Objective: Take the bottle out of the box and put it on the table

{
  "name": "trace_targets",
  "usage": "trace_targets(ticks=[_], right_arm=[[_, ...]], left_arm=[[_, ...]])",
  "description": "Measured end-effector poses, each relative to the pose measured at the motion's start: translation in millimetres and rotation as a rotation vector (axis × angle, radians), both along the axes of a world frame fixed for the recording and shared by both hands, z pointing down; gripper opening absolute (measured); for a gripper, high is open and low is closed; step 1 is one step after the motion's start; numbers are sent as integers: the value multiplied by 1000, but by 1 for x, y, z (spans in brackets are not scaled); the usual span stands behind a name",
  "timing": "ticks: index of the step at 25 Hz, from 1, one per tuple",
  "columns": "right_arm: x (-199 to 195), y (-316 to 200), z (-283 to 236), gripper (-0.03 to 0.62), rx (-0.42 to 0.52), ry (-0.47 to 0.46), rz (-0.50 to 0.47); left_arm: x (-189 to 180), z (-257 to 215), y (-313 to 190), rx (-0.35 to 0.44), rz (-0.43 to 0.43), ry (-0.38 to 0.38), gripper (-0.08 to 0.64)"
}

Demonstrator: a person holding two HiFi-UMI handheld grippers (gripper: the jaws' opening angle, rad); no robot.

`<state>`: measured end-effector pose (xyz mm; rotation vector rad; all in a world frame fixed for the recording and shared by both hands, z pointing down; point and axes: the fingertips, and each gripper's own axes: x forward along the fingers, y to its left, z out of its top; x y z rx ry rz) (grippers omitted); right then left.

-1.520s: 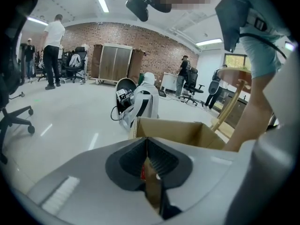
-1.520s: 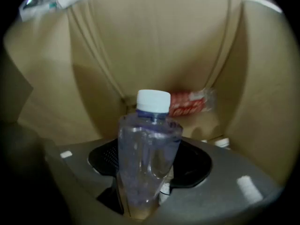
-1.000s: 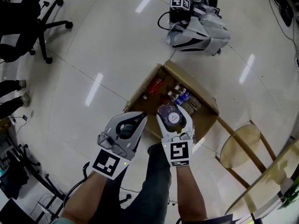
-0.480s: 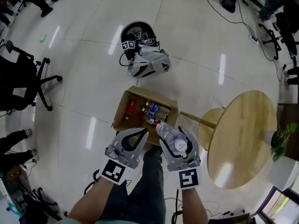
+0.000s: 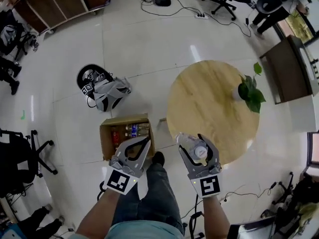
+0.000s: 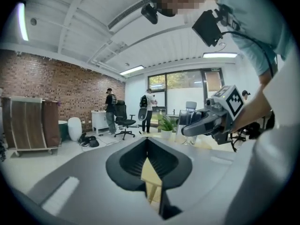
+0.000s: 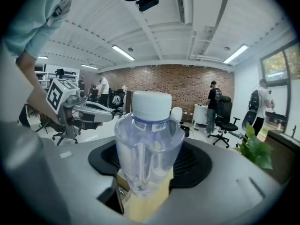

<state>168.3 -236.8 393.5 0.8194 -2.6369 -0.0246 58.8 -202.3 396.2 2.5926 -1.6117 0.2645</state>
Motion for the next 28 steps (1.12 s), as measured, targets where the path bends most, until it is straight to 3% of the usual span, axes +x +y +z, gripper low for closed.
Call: trace_targets(ticks=[5,10,13,20,28], right_arm=[[67,-14,13,282,-13,42,91],[104,-27,25,284,-22,-3,193],[121,-40,29,285,-23,-19,234],[130,-63,53,288,-80,7,278],[100,-67,73,302,-71,48,201]], left_arm=[[76,-10,-40,-17,51,118,11],[154,-22,-58,14,228,66,11],[179,-24,-64,14,263,47,11],[187,-12,-67,-31,292,-1,11],[177,-3,-75,-58,287,-4,11]])
